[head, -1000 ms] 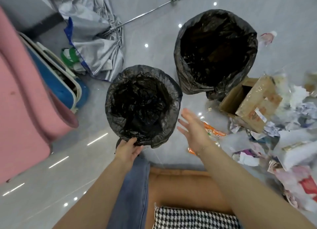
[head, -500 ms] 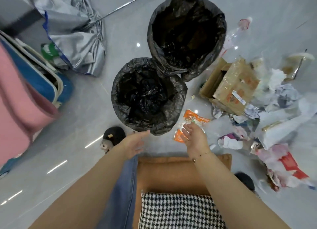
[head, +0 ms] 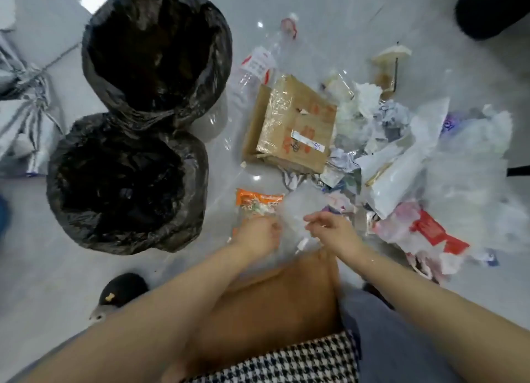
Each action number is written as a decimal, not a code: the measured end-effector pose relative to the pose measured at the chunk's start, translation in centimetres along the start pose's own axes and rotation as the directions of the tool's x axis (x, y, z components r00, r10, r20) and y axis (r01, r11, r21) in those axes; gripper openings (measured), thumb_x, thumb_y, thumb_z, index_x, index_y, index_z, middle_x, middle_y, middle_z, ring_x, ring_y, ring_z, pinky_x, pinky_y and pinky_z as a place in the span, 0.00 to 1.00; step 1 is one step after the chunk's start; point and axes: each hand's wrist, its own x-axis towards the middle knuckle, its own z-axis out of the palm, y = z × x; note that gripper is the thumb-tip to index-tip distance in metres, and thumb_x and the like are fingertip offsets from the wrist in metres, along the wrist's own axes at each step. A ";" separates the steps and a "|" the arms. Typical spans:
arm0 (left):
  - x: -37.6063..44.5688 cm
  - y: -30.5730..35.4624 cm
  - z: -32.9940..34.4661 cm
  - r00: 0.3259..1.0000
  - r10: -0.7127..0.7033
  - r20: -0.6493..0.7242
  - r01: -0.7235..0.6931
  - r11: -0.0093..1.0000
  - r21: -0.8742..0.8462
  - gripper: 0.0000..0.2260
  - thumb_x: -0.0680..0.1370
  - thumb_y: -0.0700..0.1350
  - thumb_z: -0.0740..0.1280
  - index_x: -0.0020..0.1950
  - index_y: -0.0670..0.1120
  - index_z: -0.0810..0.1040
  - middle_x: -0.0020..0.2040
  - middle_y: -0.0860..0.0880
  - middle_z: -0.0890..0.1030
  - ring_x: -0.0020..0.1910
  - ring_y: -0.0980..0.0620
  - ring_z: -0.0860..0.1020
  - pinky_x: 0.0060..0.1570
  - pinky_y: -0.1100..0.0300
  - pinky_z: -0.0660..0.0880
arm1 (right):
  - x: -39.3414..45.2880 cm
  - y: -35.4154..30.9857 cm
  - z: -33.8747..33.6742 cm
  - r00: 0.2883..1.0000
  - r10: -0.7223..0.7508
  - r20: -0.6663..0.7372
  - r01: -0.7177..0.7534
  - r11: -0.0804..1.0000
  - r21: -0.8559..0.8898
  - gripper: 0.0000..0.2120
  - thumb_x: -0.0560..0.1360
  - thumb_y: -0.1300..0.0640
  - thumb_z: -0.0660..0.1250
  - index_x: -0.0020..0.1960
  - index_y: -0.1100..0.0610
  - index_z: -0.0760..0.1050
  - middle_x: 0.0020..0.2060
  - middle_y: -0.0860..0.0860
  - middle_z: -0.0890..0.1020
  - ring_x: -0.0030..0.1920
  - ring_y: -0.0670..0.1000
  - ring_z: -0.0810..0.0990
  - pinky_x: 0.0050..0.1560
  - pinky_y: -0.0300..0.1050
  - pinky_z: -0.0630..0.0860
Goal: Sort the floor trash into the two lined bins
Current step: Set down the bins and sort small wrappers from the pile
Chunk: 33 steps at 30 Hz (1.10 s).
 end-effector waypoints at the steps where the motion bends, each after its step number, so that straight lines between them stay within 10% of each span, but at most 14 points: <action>1: 2.0 0.4 0.3 1.000 0.020 -0.007 -0.020 0.997 0.074 0.13 0.75 0.41 0.65 0.59 0.46 0.78 0.55 0.44 0.82 0.55 0.43 0.79 0.55 0.54 0.75 | 1.9 1.1 -0.3 1.000 -0.023 -0.008 0.022 0.995 -0.093 0.10 0.74 0.64 0.65 0.51 0.53 0.80 0.46 0.51 0.82 0.48 0.52 0.80 0.54 0.46 0.74; 11: 13.7 0.7 2.5 0.986 0.086 -0.142 -0.037 0.948 0.316 0.17 0.75 0.43 0.64 0.63 0.51 0.75 0.60 0.50 0.79 0.60 0.47 0.77 0.58 0.56 0.74 | 9.3 3.9 -6.2 0.972 -0.201 0.118 0.233 0.841 -0.488 0.13 0.75 0.58 0.66 0.59 0.57 0.77 0.49 0.49 0.80 0.48 0.47 0.78 0.42 0.30 0.72; 17: 16.7 1.6 3.6 0.958 -0.032 -0.284 0.157 0.888 0.432 0.14 0.78 0.47 0.62 0.59 0.42 0.78 0.60 0.43 0.79 0.60 0.42 0.77 0.56 0.54 0.74 | 7.1 7.8 -6.9 0.902 -0.378 0.208 0.390 0.505 -0.770 0.15 0.77 0.47 0.62 0.59 0.52 0.76 0.57 0.48 0.79 0.54 0.47 0.78 0.49 0.39 0.71; 33: 6.5 -0.3 9.6 0.911 0.189 -0.367 -0.174 0.982 0.073 0.08 0.74 0.36 0.69 0.52 0.41 0.81 0.53 0.42 0.82 0.50 0.47 0.79 0.49 0.58 0.74 | -2.5 11.4 -6.8 0.898 -0.437 0.041 0.344 0.642 -0.686 0.13 0.76 0.57 0.66 0.60 0.56 0.78 0.57 0.50 0.81 0.51 0.47 0.77 0.43 0.29 0.72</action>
